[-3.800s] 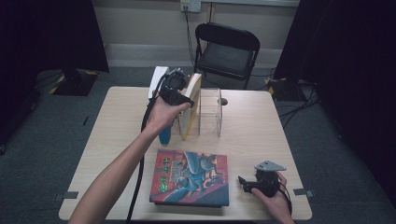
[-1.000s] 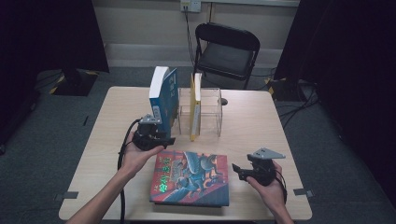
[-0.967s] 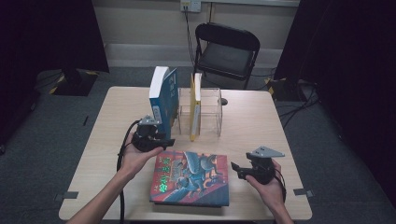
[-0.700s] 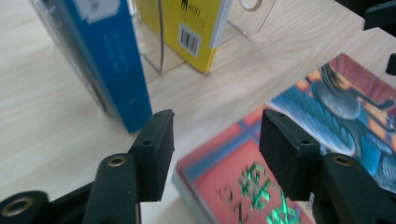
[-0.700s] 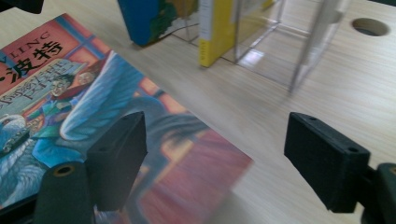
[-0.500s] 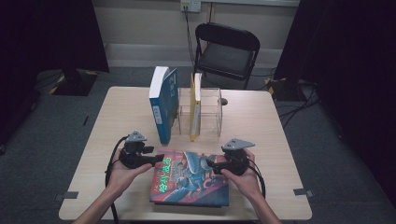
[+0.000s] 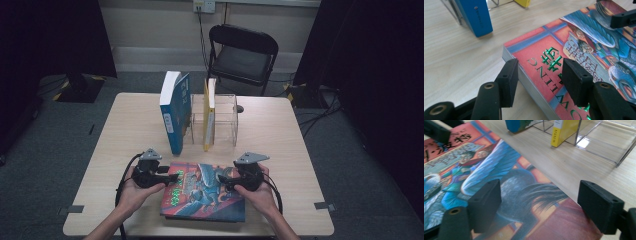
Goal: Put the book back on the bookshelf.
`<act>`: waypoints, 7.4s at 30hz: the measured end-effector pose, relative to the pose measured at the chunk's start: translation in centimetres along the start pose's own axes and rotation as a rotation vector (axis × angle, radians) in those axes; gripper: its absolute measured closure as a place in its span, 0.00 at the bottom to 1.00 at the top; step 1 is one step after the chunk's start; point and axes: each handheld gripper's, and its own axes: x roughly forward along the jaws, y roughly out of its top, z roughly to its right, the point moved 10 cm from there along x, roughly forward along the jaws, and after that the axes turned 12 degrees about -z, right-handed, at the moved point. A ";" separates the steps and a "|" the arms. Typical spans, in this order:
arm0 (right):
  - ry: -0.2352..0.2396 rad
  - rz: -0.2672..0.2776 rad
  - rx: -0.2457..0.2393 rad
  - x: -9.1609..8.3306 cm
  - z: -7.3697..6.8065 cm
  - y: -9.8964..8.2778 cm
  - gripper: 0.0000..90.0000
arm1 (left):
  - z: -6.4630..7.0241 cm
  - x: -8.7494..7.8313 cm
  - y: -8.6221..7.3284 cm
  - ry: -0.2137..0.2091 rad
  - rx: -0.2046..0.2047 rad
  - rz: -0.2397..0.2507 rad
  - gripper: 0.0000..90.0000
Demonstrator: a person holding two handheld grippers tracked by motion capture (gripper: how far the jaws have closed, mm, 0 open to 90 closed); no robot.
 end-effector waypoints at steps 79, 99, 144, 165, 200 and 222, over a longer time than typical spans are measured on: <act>0.061 -0.054 -0.004 -3.5 -2.8 -3.9 0.43 | -0.2 -0.1 -1.3 -0.010 0.065 0.058 0.60; 0.076 -0.039 -0.002 -4.2 -3.3 -4.5 0.45 | -0.1 1.2 0.3 0.002 0.009 0.033 0.55; -0.049 0.068 0.110 -3.2 -0.4 0.3 0.61 | 2.6 1.4 -0.1 -0.088 0.008 0.058 0.43; 0.025 0.057 0.264 -0.3 -0.7 -0.3 0.53 | 2.5 1.5 0.0 -0.076 0.011 0.059 0.40; 0.093 0.065 0.264 -0.7 -1.9 -0.1 0.55 | 3.0 1.4 -0.5 -0.091 0.019 0.044 0.39; 0.043 0.066 0.249 -1.2 -0.6 0.1 0.46 | 2.9 1.6 -0.3 -0.086 0.031 0.049 0.35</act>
